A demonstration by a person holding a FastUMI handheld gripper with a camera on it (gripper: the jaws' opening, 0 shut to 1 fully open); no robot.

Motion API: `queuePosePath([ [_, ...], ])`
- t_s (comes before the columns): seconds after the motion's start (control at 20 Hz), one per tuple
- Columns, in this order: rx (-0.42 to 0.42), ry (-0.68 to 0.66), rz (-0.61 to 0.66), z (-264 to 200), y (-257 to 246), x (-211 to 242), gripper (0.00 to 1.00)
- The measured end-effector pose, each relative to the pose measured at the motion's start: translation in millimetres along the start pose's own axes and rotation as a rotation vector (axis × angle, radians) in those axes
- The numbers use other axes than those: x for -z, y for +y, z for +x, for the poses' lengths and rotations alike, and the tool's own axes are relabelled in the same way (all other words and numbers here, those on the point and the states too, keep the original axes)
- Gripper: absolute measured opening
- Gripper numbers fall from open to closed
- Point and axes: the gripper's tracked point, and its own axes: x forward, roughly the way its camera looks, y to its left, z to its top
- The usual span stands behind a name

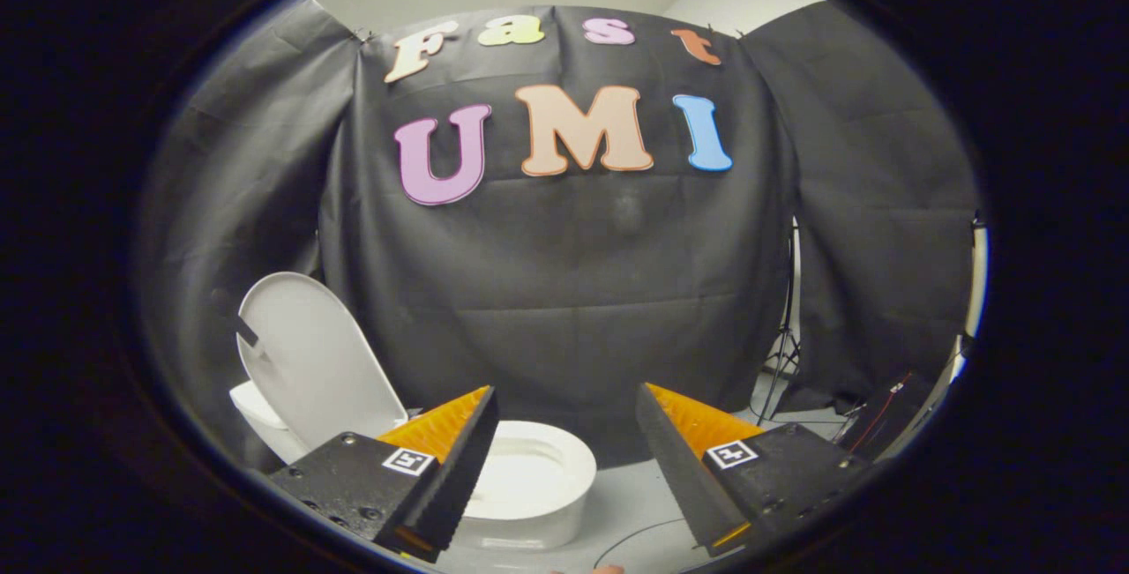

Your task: Open the toilet lid.

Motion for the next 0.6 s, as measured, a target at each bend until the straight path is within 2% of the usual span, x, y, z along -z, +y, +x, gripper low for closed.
queuePosePath([
  [0.6,-0.054,0.132,0.027,23,-27,57,0.97],
])
